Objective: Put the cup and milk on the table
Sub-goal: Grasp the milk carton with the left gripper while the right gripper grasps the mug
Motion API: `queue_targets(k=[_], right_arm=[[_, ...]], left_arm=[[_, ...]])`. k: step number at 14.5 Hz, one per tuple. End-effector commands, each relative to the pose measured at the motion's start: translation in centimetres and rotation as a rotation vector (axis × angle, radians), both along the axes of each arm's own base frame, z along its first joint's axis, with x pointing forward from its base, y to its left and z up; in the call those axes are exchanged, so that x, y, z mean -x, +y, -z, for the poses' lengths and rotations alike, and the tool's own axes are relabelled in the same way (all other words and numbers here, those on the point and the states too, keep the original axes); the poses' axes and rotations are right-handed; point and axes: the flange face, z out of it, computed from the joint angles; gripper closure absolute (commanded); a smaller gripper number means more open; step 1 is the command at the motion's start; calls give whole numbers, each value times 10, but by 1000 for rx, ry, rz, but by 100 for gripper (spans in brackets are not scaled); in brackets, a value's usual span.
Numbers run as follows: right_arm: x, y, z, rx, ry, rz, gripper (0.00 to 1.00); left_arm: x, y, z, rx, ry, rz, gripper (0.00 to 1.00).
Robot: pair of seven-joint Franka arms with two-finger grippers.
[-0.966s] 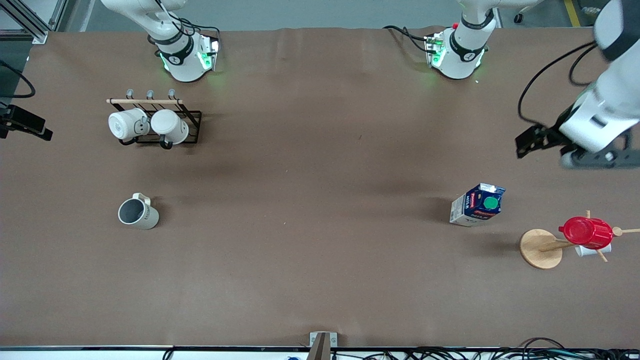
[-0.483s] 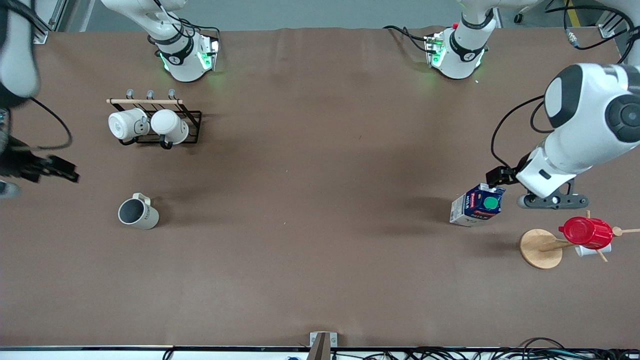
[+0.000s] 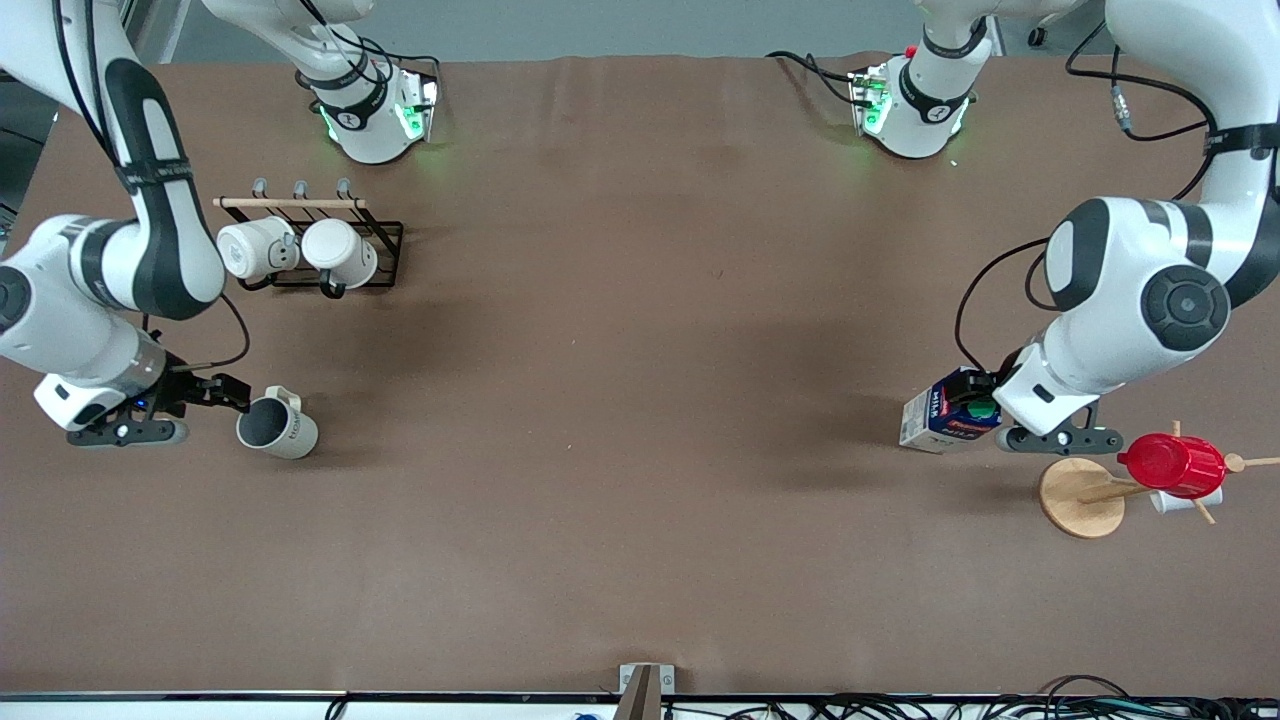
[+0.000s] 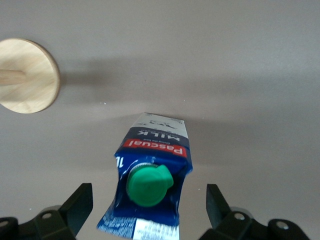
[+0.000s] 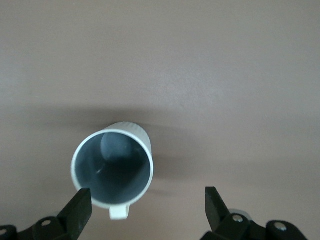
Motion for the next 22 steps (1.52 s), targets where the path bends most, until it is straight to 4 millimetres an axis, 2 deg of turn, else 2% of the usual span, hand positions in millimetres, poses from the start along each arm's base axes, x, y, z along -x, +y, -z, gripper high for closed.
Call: queue_targets(k=[1, 5, 6, 7, 9, 10, 11, 12, 13, 14, 17, 18, 20, 22], right_arm=[[-4, -3, 25, -1, -7, -21, 0], [-5, -2, 50, -35, -11, 20, 1], [-5, -2, 50, -36, -10, 20, 9], [-4, -1, 51, -37, -5, 19, 20], [-4, -1, 52, -36, -5, 19, 51], [-3, -1, 54, -36, -2, 18, 57], [-2, -1, 55, -37, 0, 18, 68], [-2, -1, 56, -38, -1, 24, 87], [-3, -1, 58, -51, -6, 39, 100], [-3, -1, 63, -55, -10, 46, 100], [-7, 3, 57, -58, -9, 42, 100], [-10, 8, 46, -66, 4, 34, 100], [-21, 23, 5, -94, 48, 20, 100], [-30, 50, -32, -118, 102, 36, 100]], left_arm=[[-2, -1, 6, -2, 3, 26, 2], [3, 0, 19, -5, 29, 25, 32], [4, 0, 20, -5, 35, 21, 39], [5, 1, 20, -6, 42, 16, 47], [6, 1, 15, -8, 48, 13, 56], [5, -1, 8, -8, 45, 11, 57], [4, -5, 1, -7, 39, 13, 57], [2, -12, -12, -5, 30, 23, 57], [1, -14, -23, -4, 25, 25, 57], [-2, -16, -34, -3, 18, 28, 57], [-5, -31, -57, 9, 5, 48, 57], [-5, -38, -66, 16, 0, 57, 57], [-3, -47, -76, 25, -11, 70, 57], [-1, -51, -82, 25, -19, 78, 56]])
